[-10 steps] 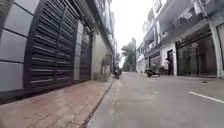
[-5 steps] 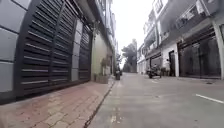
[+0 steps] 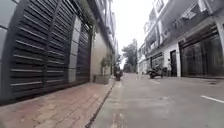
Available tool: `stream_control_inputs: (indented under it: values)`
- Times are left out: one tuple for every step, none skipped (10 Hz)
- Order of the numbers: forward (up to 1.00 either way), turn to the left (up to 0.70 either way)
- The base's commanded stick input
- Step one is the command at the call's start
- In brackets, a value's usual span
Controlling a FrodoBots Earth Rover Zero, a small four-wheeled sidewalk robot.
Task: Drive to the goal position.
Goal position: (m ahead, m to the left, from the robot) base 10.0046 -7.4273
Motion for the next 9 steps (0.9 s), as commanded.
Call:
stream_control_inputs:
  values:
    - [0.49, 0.00]
    - [0.49, 0.00]
    - [0.49, 0.00]
    - [0.49, 0.00]
    - [0.49, 0.00]
    - [0.49, 0.00]
    - [0.49, 0.00]
    - [0.49, 0.00]
    - [0.49, 0.00]
